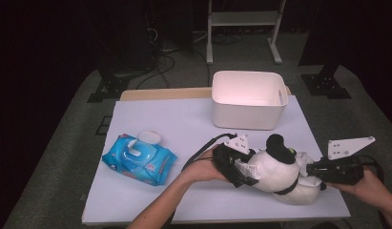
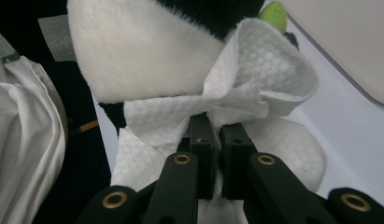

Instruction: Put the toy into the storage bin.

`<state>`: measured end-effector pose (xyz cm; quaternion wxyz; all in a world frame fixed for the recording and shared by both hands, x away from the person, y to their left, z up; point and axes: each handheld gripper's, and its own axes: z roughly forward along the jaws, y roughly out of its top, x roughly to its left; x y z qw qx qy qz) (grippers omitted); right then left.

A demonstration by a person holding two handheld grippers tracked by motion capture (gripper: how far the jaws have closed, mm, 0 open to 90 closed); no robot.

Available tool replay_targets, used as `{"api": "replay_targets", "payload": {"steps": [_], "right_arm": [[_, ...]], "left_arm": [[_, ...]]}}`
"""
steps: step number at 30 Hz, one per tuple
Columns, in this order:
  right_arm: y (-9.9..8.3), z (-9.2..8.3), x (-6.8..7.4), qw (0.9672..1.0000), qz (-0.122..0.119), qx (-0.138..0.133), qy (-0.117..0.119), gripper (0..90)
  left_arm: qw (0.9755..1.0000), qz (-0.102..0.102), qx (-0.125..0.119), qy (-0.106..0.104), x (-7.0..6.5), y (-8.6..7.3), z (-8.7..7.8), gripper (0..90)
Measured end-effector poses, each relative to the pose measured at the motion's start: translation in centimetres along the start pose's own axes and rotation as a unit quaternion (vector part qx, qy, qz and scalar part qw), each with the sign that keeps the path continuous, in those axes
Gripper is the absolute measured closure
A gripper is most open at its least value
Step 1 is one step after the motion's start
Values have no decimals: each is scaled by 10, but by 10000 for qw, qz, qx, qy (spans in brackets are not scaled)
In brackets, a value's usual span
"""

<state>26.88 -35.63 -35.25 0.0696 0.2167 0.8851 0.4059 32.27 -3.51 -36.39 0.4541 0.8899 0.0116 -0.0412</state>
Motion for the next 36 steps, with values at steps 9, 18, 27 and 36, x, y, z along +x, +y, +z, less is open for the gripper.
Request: {"api": "replay_targets", "payload": {"steps": [9, 18, 27, 36], "right_arm": [[-5, 3, 0, 9991, 160, -388, 80, 852], [3, 16, -2, 9953, 214, -857, 410, 854], [9, 23, -4, 9937, 248, -956, 530, 854], [36, -11, -3, 9950, -41, -967, 263, 853]], "left_arm": [[9997, 56, -164, 197, -1, 9, -5, 331], [9988, 234, -240, 356, -5, 32, -38, 361], [9987, 297, -65, 399, -9, 35, -47, 341], [9980, 465, 83, 423, -17, 45, -36, 329]]}}
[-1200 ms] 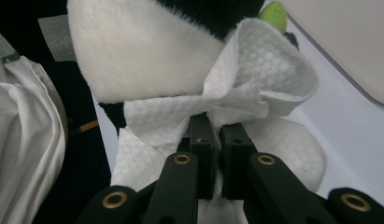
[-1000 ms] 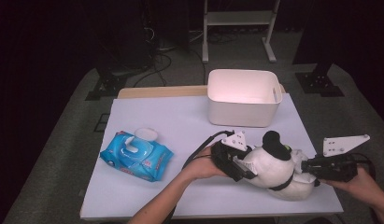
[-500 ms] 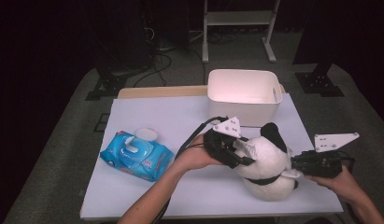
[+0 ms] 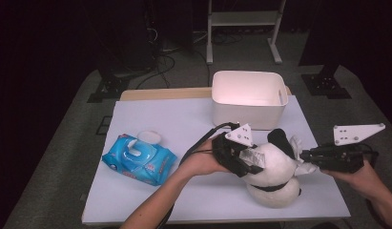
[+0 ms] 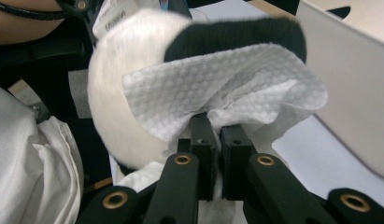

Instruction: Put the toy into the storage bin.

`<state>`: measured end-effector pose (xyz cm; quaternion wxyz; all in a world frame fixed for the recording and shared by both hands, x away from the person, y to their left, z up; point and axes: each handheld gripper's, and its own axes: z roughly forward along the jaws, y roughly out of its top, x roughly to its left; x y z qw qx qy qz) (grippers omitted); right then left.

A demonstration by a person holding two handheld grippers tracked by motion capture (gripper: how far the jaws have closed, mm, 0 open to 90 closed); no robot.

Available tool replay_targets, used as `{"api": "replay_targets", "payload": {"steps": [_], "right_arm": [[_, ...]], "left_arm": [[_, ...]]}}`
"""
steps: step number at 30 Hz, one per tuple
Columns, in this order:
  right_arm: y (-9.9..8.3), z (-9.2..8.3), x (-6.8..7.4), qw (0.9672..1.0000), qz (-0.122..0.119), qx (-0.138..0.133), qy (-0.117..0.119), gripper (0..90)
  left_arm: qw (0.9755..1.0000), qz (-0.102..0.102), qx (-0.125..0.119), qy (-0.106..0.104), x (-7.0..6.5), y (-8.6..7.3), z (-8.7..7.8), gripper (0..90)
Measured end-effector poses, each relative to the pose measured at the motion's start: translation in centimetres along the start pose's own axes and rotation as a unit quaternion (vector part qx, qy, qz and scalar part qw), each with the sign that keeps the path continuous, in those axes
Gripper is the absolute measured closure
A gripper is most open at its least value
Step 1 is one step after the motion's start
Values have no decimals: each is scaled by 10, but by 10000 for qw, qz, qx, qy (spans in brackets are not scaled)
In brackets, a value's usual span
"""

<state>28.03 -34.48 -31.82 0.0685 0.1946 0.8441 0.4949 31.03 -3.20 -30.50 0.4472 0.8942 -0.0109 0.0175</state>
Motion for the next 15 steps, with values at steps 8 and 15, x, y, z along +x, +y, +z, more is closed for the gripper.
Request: {"api": "replay_targets", "payload": {"steps": [8, 15], "right_arm": [[28, -6, 5, 9995, -304, 100, -43, 852], [53, 4, 16, 9962, -702, 509, 31, 850]], "left_arm": [[9999, 56, 84, 11, -2, 7, 5, 323], [9997, 139, 168, 50, -5, 17, 13, 317]]}}
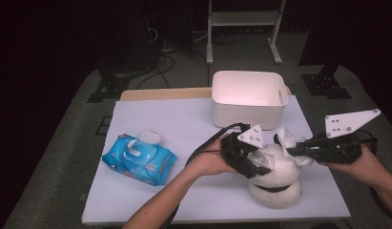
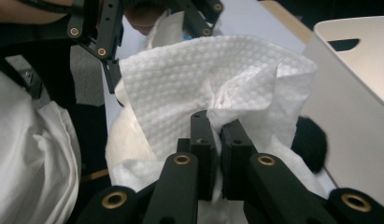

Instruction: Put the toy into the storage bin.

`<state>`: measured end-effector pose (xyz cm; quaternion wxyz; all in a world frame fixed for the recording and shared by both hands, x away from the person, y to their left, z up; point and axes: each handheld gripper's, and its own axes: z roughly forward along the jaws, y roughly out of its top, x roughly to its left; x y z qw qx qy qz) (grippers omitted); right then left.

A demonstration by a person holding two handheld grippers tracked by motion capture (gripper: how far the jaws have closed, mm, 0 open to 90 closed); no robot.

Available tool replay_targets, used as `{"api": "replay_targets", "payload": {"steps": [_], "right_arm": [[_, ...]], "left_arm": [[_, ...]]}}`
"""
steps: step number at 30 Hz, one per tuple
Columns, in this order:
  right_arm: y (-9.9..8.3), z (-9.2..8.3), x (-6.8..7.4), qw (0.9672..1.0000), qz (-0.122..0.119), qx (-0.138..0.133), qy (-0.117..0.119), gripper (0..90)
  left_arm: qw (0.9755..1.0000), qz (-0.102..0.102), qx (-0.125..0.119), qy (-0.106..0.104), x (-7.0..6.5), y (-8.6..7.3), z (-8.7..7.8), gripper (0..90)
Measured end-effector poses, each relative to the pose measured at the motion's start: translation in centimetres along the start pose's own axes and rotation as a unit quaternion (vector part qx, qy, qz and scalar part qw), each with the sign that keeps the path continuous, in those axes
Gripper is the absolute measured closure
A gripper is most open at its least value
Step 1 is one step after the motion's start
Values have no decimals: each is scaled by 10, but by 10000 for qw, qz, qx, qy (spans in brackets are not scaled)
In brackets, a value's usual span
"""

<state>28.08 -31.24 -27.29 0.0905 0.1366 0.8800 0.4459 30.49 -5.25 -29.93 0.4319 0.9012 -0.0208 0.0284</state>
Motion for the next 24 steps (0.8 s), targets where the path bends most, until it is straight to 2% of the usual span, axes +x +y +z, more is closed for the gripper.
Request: {"api": "replay_targets", "payload": {"steps": [2, 4, 9, 13, 15, 19, 24], "right_arm": [[2, 6, 2, 9993, -124, 315, -133, 851], [-1, 7, 1, 9991, -87, 397, -132, 852], [-14, 2, -2, 9994, 110, 275, -155, 853], [-20, -3, -1, 9995, 170, 220, -159, 853], [-23, -5, 0, 9994, 188, 208, -179, 853], [-33, -12, 1, 9993, 315, 106, -197, 852], [-43, -17, 4, 9991, 399, -78, -115, 853]], "left_arm": [[10000, -10, 51, 36, 0, 1, 1, 306], [10000, -30, -7, 48, 1, 0, -1, 292], [9999, -88, -123, 63, 2, -10, -11, 290], [9996, -171, -202, 109, 3, -20, -15, 289], [9995, -236, -131, 157, 4, -25, -16, 281], [9991, -426, 3, 56, 7, -41, -7, 276], [9981, -572, 31, -237, 7, -50, 14, 253]]}}
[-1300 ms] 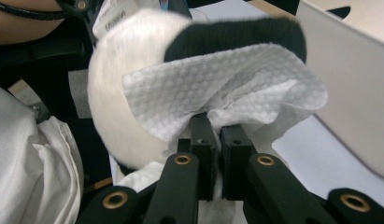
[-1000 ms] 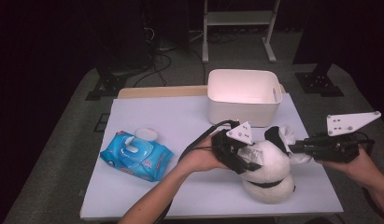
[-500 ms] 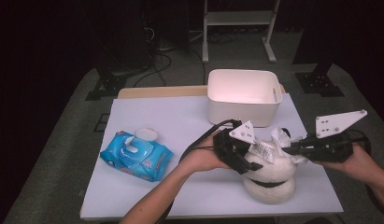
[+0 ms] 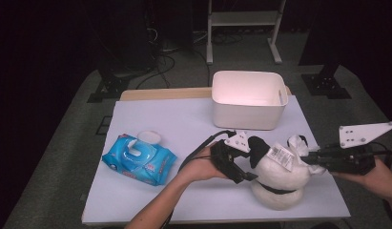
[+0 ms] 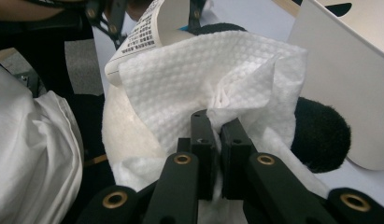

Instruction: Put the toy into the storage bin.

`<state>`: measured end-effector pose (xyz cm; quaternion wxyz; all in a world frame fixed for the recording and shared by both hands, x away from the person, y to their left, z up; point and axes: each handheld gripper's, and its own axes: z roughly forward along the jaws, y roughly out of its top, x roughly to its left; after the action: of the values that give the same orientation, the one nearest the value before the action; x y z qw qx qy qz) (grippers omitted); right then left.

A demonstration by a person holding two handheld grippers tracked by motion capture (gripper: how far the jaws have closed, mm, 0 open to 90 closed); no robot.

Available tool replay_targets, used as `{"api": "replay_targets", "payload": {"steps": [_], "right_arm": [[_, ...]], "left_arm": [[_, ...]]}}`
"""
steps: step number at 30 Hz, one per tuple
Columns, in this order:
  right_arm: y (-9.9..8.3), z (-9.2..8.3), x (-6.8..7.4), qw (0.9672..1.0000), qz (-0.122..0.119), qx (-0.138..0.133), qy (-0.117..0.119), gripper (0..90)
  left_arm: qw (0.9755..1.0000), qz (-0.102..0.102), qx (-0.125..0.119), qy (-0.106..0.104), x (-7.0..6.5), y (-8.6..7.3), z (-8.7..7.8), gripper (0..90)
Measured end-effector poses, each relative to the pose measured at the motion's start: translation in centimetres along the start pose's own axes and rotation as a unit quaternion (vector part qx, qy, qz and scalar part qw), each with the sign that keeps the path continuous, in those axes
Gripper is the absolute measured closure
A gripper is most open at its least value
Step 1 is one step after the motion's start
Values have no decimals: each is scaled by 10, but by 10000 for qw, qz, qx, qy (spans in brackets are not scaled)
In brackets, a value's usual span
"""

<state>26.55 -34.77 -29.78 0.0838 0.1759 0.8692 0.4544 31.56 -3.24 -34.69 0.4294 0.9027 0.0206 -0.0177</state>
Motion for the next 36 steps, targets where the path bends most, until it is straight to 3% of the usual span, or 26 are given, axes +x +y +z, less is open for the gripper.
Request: {"api": "replay_targets", "payload": {"steps": [2, 3, 7, 10, 12, 15, 20, 26, 32, 33, 36], "right_arm": [[-1, -1, 1, 10000, -2, -27, 19, 853], [-2, -1, 1, 10000, 10, -36, 28, 853], [-2, -2, 1, 9999, 12, -140, 16, 851], [1, -2, 1, 9994, 23, -338, 82, 851], [4, 2, 1, 9994, -39, -333, 82, 851], [6, 10, 0, 9993, -27, -360, 121, 851], [13, 30, -2, 9982, -25, -509, 305, 851], [20, 38, 1, 9989, -116, -309, 321, 851], [16, 31, 11, 9994, -174, -160, 250, 850], [15, 31, 12, 9994, -165, -175, 254, 850], [11, 29, 12, 9994, -103, -225, 253, 850]], "left_arm": [[9999, -50, -57, -109, 1, -2, 9, 233], [9996, -106, -222, -162, 2, -3, 12, 227], [9989, -100, -413, -205, 5, 3, 9, 241], [9994, -21, -312, -151, 6, 10, 0, 243], [9995, 0, -295, -59, 7, 10, -7, 243], [9994, -5, -332, 67, 10, 9, -22, 243], [9996, -69, -87, 267, 13, -1, -38, 241], [9981, -454, -427, -26, 11, -19, -30, 151], [9972, -467, -508, -304, 4, -17, -11, 89], [9974, -423, -515, -270, 2, -15, -10, 90], [9973, -353, -583, -288, 3, -13, -13, 222]]}}
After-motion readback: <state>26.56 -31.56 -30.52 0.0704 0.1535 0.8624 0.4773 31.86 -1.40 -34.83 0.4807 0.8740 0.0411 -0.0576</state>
